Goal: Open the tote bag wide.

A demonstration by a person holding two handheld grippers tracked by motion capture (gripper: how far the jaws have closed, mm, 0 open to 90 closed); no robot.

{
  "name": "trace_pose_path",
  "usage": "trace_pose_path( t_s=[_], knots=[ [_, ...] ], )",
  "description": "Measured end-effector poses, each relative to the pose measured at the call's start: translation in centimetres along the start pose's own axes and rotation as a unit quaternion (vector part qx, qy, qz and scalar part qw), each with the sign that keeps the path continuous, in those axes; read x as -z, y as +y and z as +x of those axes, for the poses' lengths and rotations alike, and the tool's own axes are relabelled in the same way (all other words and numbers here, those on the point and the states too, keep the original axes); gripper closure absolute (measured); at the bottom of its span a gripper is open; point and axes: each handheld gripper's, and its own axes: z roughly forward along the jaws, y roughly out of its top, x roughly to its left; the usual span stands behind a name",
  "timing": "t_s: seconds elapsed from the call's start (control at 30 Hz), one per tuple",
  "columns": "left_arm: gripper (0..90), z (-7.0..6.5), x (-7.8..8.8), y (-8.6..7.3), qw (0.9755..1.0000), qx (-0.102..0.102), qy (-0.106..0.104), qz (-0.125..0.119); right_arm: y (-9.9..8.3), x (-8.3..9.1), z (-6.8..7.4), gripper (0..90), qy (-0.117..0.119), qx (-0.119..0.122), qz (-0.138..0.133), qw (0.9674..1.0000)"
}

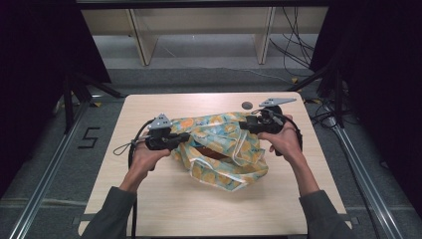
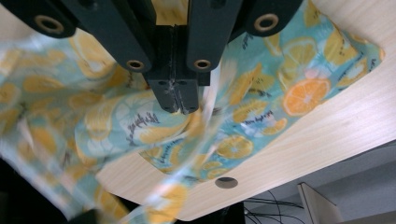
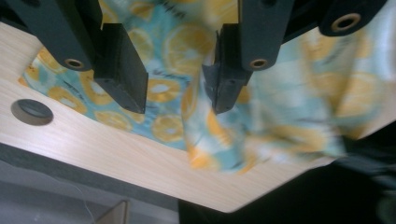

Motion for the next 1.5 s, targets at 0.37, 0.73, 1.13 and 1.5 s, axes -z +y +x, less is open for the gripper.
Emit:
trace_pose_path(
  t_s=[0.37, 0.73, 1.13, 1.5],
  knots=[
    [89.7, 1.7, -1.5, 1.0, 0.9995, 0.021, 0.023, 0.009, -2.2, 1.7, 5.3, 47.4, 0.040, 0.062, 0.040, 0.9965],
    [89.6, 2.4, -1.6, 0.9, 0.9992, 0.025, 0.026, 0.018, -3.9, -2.0, 3.4, 90.0, -0.035, 0.170, 0.104, 0.9793],
    [89.6, 2.6, -1.0, -1.1, 0.9991, 0.020, 0.014, 0.034, -3.1, -5.3, -7.0, 90.0, -0.123, -0.004, 0.120, 0.9851],
    [89.5, 2.6, -1.4, -0.7, 0.9992, 0.033, 0.014, 0.018, -4.3, -5.2, -7.9, 67.3, -0.117, -0.050, 0.118, 0.9849]
  ],
)
